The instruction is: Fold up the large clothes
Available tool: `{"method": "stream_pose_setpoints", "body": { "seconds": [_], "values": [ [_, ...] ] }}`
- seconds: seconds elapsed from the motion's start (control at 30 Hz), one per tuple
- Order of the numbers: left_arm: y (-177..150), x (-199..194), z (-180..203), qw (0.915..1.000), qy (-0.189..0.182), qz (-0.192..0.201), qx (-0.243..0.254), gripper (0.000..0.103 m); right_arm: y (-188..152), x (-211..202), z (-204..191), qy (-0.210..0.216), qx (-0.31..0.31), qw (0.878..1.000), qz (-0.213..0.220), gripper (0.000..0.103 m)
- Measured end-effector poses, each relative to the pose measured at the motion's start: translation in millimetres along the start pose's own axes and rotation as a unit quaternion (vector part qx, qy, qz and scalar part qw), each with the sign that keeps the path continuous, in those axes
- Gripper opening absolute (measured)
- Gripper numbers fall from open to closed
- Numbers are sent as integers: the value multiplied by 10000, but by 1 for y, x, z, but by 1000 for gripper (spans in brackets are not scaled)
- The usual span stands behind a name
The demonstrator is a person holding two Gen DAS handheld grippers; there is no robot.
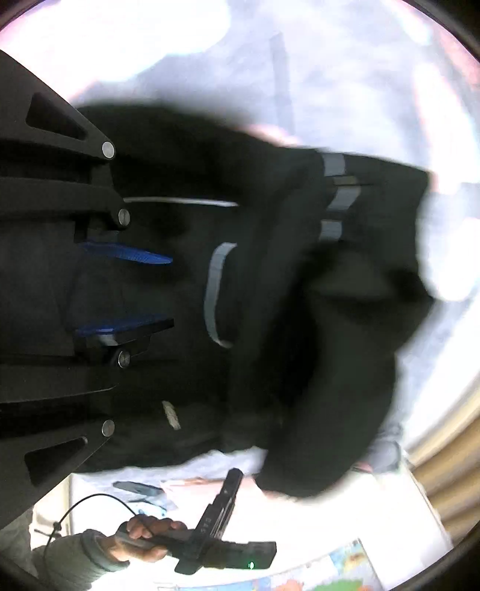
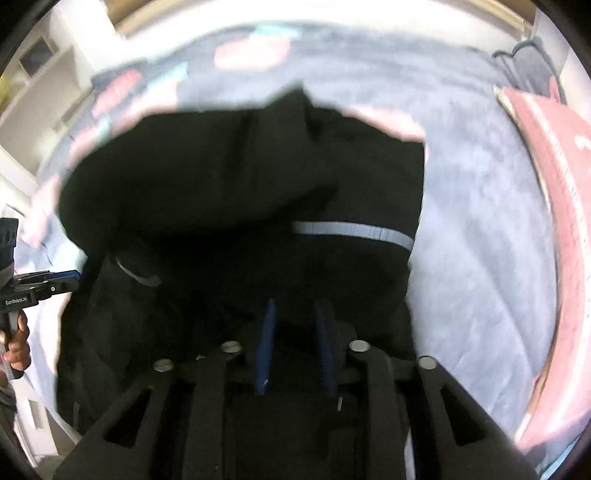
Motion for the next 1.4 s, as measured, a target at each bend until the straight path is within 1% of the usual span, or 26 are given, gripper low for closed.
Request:
{"method": "stream_pose_setpoints", "body": {
  "seconds": [0.03, 0.07, 0.13, 0.2, 0.23, 0.27, 0.33, 0.37, 0.43, 0.5, 0.57, 0.6, 0.63, 0.67, 0.73, 0.83, 0.93, 1.0, 1.07, 1.1, 1.17, 1.23, 1.27, 1.3, 1.33, 1.4],
  "values": [
    [12, -15, 3, 9998, 9, 183, 14, 29, 12, -10, -4, 61, -39, 9999, 139, 43],
    [28, -30, 8, 9992, -29, 401, 20, 29, 23, -16, -8, 105, -88, 9996, 266, 52],
    [62, -56, 19, 9966, -207, 791, 56, 29, 51, -28, -27, 257, -217, 9980, 539, 53],
    [99, -76, 34, 9928, -444, 1107, 101, 35, 83, -28, -43, 279, -267, 9971, 661, 53],
    [118, -82, 43, 9908, -533, 1239, 113, 42, 98, -24, -49, 224, -237, 9970, 703, 53],
    [133, -84, 51, 9895, -557, 1326, 129, 43, 109, -20, -52, 242, -198, 9967, 755, 53],
    [163, -78, 62, 9883, -582, 1396, 215, 43, 126, -3, -59, 456, -62, 9959, 773, 53],
    [174, -67, 67, 9892, -580, 1325, 218, 43, 131, 9, -61, 482, 26, 9964, 693, 53],
    [183, -33, 64, 9935, -603, 962, 114, 43, 128, 40, -60, 472, 132, 9980, 398, 53],
    [171, 10, 56, 9971, -614, 457, 51, 43, 111, 72, -55, 449, 106, 9989, 34, 53],
    [143, 50, 54, 9985, -549, -52, 51, 43, 79, 103, -45, 335, 89, 9986, -407, 53],
    [124, 75, 46, 9982, -456, -394, 43, 43, 61, 118, -42, 283, 101, 9975, -642, 53],
    [109, 89, 42, 9974, -441, -574, 7, 42, 46, 131, -40, 246, 142, 9962, -820, 53],
    [95, 105, 36, 9960, -533, -709, -119, 42, 35, 141, -37, 208, 158, 9961, -848, 53],
    [88, 111, 29, 9956, -714, -499, -346, 42, 23, 146, -39, 38, -32, 9984, -570, 53],
    [92, 107, 29, 9944, -775, -446, -557, 42, 27, 143, -37, 69, 192, 9983, -551, 53],
    [94, 78, 39, 9969, -718, -126, -288, 43, 33, 114, -42, 297, 194, 9988, -338, 53],
    [91, 50, 48, 9966, -807, 115, -100, 43, 32, 86, -54, 468, 50, 9989, -84, 54],
    [85, 30, 52, 9950, -951, 309, -58, 44, 28, 69, -67, 485, -184, 9986, 78, 54],
    [82, 26, 53, 9949, -954, 332, -77, 46, 23, 69, -73, 458, -285, 9985, 73, 55],
    [75, 37, 50, 9959, -877, 191, -138, 48, 11, 83, -74, 320, -377, 9987, -97, 55],
    [68, 66, 41, 9986, -446, -127, -266, 48, 4, 105, -71, 120, -338, 9986, -384, 54],
    [65, 84, 36, 9980, -352, -314, -416, 47, 3, 119, -63, 50, -260, 9979, -583, 54],
    [62, 92, 37, 9972, -388, -373, -528, 47, 0, 132, -59, 27, -193, 9975, -679, 55],
    [61, 100, 35, 9964, -406, -385, -635, 47, -1, 137, -56, 21, -181, 9977, -657, 55],
    [62, 101, 35, 9956, -404, -376, -757, 47, 2, 139, -56, -15, -130, 9977, -671, 56]
  ]
}}
Point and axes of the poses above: each gripper's, at about its wrist camera, not at the fingertips, and x roughly the way its jaws point, z to its right, y to its top, the point moved 4 cm from there along x, roughly the way its jaws point, and after that the axes turned 12 degrees about y, right-handed, at the moved point
